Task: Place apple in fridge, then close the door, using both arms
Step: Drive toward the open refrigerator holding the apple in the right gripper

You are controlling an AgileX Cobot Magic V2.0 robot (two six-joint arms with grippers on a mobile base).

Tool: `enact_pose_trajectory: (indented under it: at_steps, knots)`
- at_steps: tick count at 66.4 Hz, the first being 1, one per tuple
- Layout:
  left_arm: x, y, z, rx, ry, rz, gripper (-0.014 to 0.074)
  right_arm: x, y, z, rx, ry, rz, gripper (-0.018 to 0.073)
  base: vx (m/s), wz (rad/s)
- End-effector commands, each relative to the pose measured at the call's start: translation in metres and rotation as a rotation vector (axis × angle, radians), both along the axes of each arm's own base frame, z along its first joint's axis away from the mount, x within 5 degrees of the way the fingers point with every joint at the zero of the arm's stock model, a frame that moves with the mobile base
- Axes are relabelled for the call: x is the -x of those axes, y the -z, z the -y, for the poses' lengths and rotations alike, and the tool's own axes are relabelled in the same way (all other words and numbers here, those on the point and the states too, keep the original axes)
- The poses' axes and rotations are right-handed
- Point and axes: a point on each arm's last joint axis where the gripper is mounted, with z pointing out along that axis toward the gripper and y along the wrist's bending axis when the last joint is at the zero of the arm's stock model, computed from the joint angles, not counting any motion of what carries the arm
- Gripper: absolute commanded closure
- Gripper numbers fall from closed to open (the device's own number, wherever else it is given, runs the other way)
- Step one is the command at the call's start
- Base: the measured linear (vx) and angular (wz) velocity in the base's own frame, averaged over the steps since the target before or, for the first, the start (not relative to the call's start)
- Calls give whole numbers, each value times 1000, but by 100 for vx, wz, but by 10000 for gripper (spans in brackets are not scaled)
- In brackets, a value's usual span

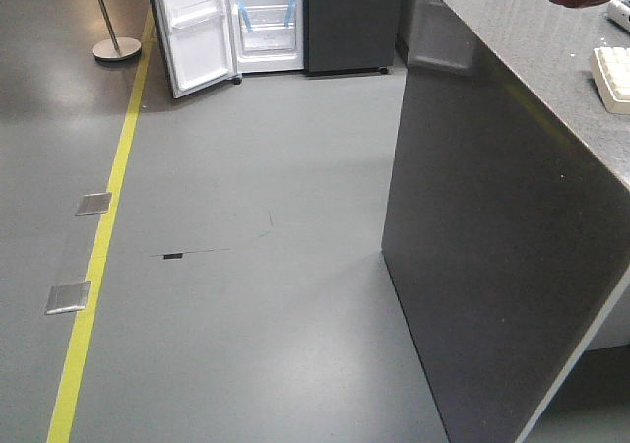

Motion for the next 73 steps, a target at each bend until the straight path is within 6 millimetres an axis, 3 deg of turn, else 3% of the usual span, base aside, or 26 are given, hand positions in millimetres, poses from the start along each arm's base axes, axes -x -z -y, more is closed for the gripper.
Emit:
enact_pose_trajectory:
  at_steps: [1, 73]
  knots:
    - [0, -3, 0, 6, -5, 78, 604, 11, -22, 1, -41, 25, 116, 419, 10, 5]
    - [0, -3, 0, 6, -5, 78, 604, 11, -22, 1, -41, 25, 116, 419, 12, 4]
